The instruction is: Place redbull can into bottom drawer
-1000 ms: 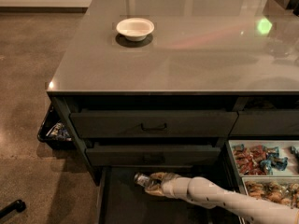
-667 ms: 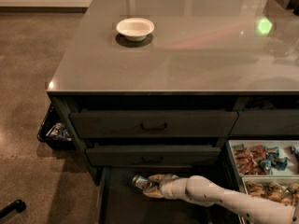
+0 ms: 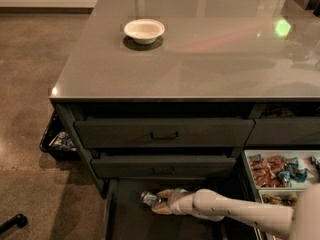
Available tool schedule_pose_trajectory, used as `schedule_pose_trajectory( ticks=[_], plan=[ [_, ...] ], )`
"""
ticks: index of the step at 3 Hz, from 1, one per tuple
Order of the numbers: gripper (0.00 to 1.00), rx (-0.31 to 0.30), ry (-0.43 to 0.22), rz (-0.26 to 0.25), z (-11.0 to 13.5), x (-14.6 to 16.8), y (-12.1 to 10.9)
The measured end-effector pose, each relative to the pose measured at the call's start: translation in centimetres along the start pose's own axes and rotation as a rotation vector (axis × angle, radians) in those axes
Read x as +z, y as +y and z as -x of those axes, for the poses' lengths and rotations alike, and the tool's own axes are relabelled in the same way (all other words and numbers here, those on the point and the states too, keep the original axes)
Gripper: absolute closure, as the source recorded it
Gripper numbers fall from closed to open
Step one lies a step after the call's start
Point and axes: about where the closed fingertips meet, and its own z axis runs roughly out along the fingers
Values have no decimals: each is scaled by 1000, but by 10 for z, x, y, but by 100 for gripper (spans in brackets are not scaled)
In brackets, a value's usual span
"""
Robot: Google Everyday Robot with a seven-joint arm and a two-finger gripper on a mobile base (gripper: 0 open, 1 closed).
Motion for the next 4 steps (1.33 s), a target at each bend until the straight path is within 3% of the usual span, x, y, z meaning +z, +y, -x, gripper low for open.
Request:
schedule_pose_trajectory(
  ticks=[1, 2, 3, 4],
  plan=[
    [100, 16, 107, 21, -32, 34, 7],
    [100, 13, 157, 45, -53, 63, 13],
    [100, 13, 110, 76, -68, 92, 23],
    [100, 108, 16, 96, -80, 92, 30]
  ],
)
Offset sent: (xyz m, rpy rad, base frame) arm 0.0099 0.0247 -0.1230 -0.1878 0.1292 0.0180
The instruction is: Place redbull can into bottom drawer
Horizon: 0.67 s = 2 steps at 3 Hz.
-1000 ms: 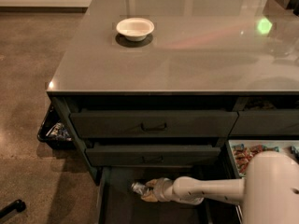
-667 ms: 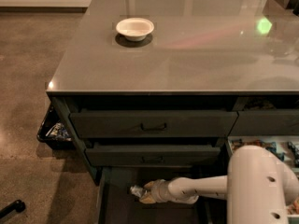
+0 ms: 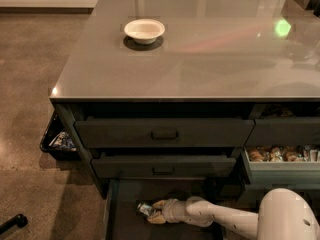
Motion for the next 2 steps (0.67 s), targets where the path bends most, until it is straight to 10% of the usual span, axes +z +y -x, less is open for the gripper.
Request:
schedule_pose_trajectory(
  ticks=[2],
  plan=[
    [100, 10, 18, 15, -9, 14, 0]
  ],
)
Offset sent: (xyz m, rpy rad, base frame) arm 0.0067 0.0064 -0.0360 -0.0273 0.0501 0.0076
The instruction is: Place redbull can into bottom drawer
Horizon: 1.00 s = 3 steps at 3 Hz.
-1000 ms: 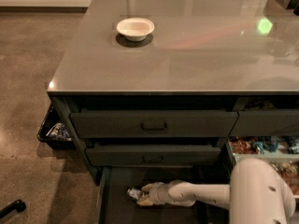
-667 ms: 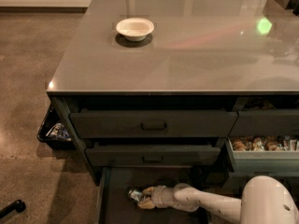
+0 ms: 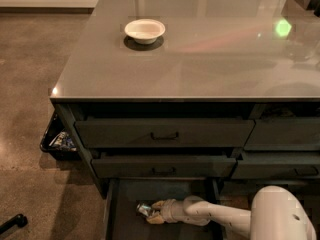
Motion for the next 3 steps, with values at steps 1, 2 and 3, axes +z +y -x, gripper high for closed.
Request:
schedule_pose_trajectory(
  ticks=[1, 2, 3],
  plan=[
    [100, 21, 6, 22, -11, 15, -2],
    [81, 22, 6, 20, -11, 15, -4],
    [58, 22, 6, 20, -11, 15, -4]
  ],
)
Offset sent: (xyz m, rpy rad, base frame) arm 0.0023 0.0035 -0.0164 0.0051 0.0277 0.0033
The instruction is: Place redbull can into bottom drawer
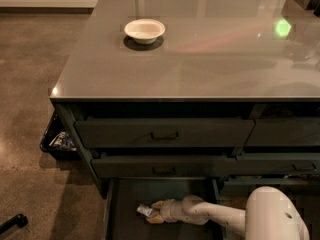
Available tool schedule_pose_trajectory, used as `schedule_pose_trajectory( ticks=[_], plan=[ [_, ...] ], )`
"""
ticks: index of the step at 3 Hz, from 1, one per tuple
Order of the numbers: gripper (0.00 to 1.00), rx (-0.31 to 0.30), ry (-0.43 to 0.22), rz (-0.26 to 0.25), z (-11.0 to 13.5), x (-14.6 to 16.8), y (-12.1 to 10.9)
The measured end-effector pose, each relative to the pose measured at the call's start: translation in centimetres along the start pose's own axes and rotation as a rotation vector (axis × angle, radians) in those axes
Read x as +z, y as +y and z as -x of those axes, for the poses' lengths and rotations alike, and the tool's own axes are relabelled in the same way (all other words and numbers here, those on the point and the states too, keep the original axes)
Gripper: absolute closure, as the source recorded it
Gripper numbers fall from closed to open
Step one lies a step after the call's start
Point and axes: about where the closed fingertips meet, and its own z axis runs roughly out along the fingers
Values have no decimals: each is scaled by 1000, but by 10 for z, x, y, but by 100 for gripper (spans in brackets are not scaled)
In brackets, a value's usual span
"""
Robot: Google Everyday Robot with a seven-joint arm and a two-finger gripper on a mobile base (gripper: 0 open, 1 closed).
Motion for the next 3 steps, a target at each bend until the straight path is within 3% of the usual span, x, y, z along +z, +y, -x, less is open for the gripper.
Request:
schedule_pose_trajectory(
  ticks=[2, 3],
  plan=[
    [12, 0, 0, 0, 0, 0, 0],
    [0, 0, 0, 0, 0, 0, 0]
  ],
)
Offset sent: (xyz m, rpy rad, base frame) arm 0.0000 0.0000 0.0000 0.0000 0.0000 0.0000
